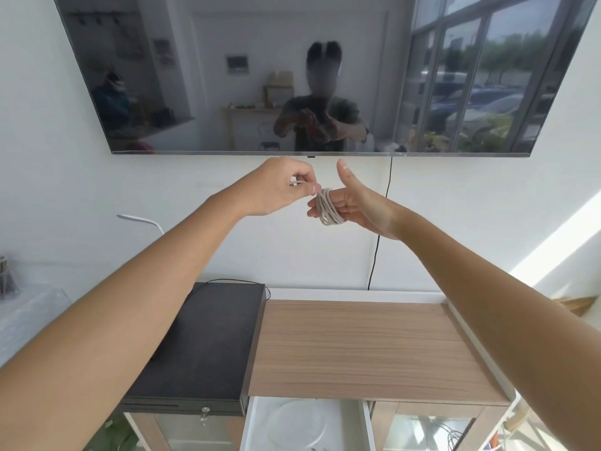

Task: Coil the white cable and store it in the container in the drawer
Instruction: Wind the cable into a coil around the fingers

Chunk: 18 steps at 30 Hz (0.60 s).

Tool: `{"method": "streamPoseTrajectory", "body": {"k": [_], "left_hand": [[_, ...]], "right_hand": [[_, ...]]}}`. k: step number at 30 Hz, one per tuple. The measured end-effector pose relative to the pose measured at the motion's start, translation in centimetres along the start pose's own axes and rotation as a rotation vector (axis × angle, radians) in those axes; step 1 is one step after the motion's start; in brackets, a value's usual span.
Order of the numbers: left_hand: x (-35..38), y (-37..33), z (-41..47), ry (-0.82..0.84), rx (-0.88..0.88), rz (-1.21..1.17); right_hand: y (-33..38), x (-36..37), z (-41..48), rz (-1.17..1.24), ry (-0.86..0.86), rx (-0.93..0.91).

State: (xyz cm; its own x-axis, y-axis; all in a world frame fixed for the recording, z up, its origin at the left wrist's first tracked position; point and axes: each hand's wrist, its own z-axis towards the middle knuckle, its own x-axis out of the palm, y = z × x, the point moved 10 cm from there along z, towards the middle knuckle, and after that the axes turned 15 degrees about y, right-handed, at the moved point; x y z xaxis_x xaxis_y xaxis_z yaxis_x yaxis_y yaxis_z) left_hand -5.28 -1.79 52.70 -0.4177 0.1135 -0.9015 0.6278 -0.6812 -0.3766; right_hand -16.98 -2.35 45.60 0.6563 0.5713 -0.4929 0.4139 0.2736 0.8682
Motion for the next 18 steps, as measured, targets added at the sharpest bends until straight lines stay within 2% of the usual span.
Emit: {"method": "streamPoseTrajectory", "body": {"k": [7, 11, 14, 18], "left_hand": [[0.3, 0.1, 0.9, -0.004, 0.058, -0.145], [1.7, 0.1, 0.9, -0.022, 0.090, -0.360], [3.4, 1.0, 1.0, -0.036, 0.026, -0.486], [5.8, 1.2, 1.0, -0.029, -0.035, -0.502]], "right_hand": [[0.6, 1.8, 0.0, 0.299, 0.149, -0.089], [2.2, 2.0, -0.3, 0.520, 0.191, -0.220], [3.8, 1.6, -0.4, 0.644, 0.166, -0.333], [4.3, 0.1, -0.5, 0.702, 0.031, -0.392]]}}
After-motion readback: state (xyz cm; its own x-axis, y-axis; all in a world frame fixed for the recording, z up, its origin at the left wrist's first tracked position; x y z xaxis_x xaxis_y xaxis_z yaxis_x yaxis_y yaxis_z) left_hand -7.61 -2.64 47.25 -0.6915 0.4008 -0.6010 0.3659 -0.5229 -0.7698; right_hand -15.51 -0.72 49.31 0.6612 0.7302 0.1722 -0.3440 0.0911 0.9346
